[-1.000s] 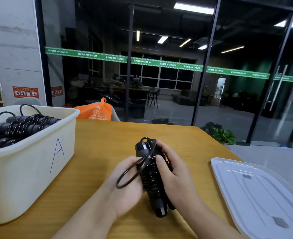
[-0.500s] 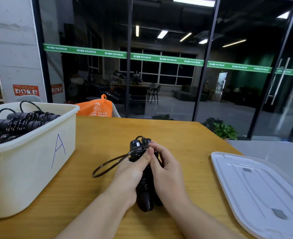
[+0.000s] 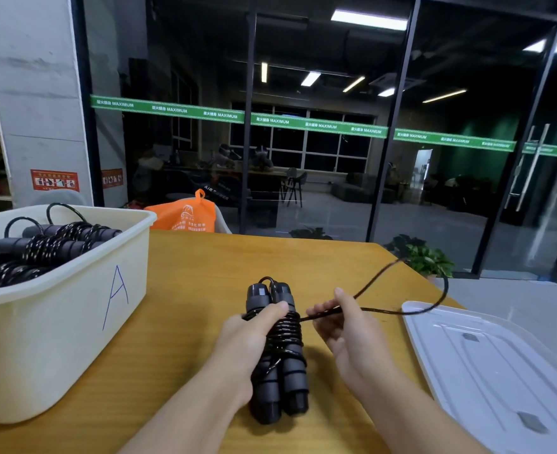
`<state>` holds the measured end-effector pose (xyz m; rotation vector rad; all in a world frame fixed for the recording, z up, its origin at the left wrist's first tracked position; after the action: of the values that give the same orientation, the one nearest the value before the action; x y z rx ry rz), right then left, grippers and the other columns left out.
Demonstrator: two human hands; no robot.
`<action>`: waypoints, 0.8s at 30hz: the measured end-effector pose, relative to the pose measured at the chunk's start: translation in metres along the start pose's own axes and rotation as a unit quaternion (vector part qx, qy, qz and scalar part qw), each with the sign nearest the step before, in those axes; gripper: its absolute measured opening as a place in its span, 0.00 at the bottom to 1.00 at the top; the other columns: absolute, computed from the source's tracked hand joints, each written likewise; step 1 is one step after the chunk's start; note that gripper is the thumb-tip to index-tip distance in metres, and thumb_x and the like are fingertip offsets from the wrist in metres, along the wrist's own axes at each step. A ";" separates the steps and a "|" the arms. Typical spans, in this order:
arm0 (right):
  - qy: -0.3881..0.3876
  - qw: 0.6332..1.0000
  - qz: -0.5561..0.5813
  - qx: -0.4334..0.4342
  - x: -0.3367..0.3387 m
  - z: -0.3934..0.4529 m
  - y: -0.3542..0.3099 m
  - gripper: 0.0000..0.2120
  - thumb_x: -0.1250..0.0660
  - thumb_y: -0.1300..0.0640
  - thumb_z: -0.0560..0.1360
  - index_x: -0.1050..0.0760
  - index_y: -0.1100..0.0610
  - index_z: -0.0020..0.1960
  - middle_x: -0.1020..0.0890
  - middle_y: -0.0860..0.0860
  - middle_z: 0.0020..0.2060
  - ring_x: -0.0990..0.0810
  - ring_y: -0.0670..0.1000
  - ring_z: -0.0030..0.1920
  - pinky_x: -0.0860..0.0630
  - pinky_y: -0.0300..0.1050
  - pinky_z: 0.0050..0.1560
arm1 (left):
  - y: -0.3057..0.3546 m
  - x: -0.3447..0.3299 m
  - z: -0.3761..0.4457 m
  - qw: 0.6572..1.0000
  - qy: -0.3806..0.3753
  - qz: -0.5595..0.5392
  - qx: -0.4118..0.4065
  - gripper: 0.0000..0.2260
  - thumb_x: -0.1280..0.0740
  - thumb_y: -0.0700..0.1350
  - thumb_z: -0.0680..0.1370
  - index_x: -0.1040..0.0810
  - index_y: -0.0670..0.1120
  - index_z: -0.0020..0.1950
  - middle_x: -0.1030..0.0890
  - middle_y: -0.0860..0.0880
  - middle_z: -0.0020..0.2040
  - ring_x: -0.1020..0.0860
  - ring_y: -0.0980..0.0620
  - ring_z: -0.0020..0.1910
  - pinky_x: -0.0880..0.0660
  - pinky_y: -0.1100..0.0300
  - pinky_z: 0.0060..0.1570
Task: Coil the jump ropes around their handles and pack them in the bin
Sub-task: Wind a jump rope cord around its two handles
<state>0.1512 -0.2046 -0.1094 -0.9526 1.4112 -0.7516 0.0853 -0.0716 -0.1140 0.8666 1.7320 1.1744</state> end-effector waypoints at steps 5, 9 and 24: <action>0.041 0.994 0.101 -0.023 0.018 0.016 -0.004 0.04 0.37 0.69 0.77 0.28 0.63 0.45 0.20 0.58 0.36 0.19 0.53 0.40 0.24 0.45 0.46 | 0.000 0.009 0.002 1.000 0.015 0.009 0.018 0.16 0.27 0.48 0.71 0.21 0.38 0.51 0.17 0.40 0.39 0.18 0.42 0.34 0.20 0.46 0.42; 0.061 0.985 0.159 -0.030 0.024 0.023 -0.004 0.05 0.39 0.71 0.78 0.30 0.64 0.45 0.22 0.61 0.39 0.20 0.54 0.40 0.21 0.48 0.47 | -0.001 0.013 0.005 0.999 0.022 0.027 0.026 0.19 0.25 0.52 0.69 0.21 0.39 0.51 0.16 0.39 0.42 0.17 0.40 0.39 0.20 0.42 0.47; 0.054 0.964 -0.252 0.060 0.025 0.029 -0.009 0.32 0.42 0.50 0.81 0.56 0.49 0.78 0.29 0.50 0.42 0.30 0.48 0.39 0.31 0.42 0.40 | 0.003 0.012 -0.001 0.997 0.070 0.023 0.021 0.23 0.37 0.63 0.74 0.22 0.42 0.47 0.17 0.40 0.46 0.18 0.40 0.45 0.21 0.43 0.50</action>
<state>0.1820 -0.2276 -0.1152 -1.2069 1.2057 -1.2694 0.0799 -0.0603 -0.1142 0.8719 1.8648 1.2586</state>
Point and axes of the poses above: each hand's wrist, its own z-axis towards the middle knuckle, its own x-axis out of the back of the hand, y = z × x, the point moved 4 cm from there along z, towards the middle knuckle
